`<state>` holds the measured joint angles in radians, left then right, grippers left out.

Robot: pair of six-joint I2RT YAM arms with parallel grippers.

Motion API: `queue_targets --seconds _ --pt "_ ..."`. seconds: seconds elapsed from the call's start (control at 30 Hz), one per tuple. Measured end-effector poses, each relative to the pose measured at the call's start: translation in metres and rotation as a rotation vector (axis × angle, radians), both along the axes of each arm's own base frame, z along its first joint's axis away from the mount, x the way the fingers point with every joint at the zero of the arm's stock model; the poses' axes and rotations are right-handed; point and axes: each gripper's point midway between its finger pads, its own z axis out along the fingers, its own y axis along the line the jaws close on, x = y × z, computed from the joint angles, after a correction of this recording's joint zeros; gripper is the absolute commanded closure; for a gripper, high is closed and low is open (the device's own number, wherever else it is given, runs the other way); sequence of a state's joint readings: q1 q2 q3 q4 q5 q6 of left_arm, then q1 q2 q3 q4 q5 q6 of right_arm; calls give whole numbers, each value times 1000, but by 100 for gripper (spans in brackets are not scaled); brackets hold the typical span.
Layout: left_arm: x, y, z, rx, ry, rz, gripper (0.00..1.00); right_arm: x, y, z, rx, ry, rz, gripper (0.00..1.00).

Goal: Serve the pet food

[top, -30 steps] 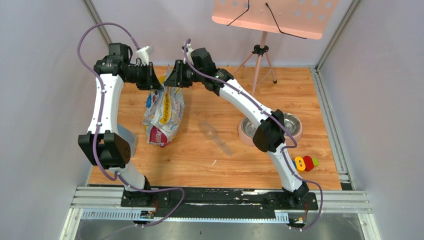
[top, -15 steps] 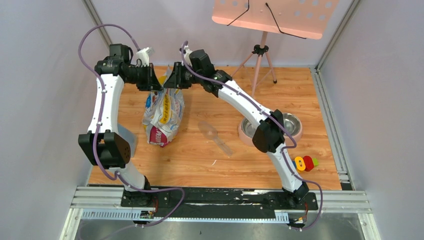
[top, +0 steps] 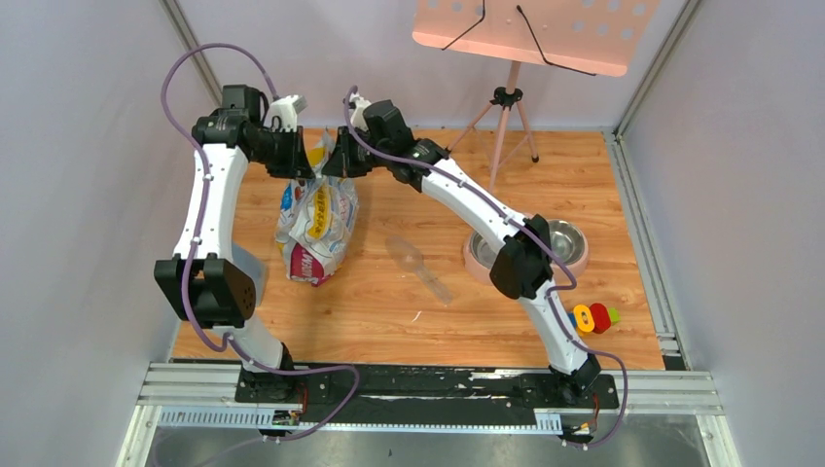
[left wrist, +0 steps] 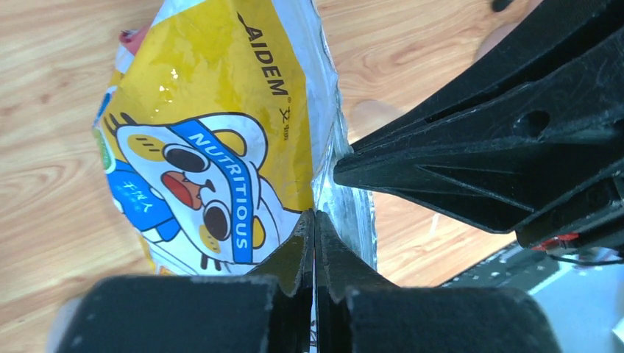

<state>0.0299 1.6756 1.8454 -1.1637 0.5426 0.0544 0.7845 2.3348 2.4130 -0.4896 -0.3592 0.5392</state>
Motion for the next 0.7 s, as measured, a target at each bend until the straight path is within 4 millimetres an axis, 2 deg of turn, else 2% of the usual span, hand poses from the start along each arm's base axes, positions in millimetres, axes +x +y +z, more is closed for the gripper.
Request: queue_targets --seconds 0.27,0.47,0.6,0.7 --pt "7 22 5 206 -73 25 100 3 -11 -7 -129 -141 -36 100" --pt "10 50 18 350 -140 92 100 2 -26 -14 -221 -201 -45 100" --pt "13 71 42 450 -238 153 100 3 -42 -8 -260 -232 -52 100" --pt "18 87 79 514 -363 213 100 3 -53 5 -273 -258 -58 100"
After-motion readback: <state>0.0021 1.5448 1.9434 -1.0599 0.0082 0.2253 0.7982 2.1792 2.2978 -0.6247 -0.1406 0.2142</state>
